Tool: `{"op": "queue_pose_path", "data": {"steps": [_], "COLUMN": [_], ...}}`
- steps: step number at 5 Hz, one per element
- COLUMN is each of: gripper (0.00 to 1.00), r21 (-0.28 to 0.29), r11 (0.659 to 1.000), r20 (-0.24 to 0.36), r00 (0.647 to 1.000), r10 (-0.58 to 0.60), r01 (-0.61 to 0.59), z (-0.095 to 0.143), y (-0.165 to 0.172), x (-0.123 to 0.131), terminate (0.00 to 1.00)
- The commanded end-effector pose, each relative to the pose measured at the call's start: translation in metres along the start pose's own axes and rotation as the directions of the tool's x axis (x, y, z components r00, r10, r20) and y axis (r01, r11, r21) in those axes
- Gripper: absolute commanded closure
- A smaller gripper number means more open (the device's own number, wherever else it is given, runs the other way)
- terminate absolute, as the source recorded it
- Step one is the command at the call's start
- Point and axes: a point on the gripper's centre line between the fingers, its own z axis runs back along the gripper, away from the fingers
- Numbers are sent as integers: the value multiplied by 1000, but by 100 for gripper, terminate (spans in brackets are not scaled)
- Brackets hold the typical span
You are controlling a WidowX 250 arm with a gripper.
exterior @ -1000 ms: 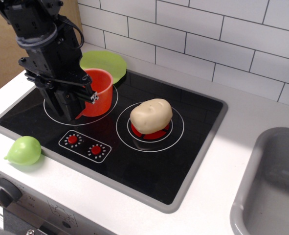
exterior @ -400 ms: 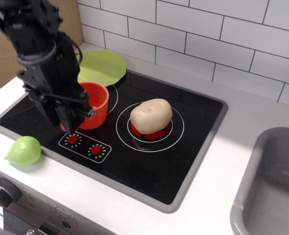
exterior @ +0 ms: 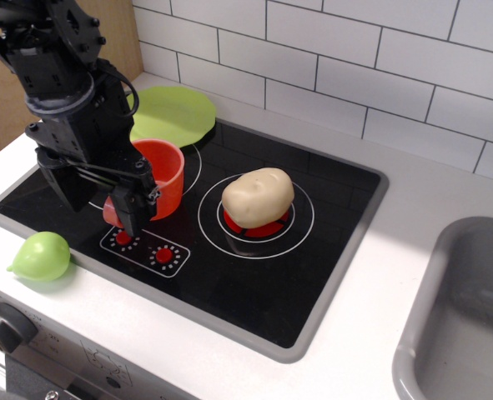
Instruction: Take cup off plate
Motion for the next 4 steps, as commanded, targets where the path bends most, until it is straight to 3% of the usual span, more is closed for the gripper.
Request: {"op": "queue_pose_path", "data": {"steps": [1, 2, 3, 4], "gripper": [0, 0, 0, 0], "r21": [-51, -57, -57, -57], "r11": [998, 996, 996, 996], "r20": [47, 69, 69, 69], "r00": [998, 995, 995, 995], "r10": [45, 75, 75, 75], "r01": [-43, -71, -71, -71], "z": [58, 78, 78, 78], "y": [10, 15, 15, 15], "x": [13, 22, 22, 22], "terminate": [0, 0, 0, 100]}}
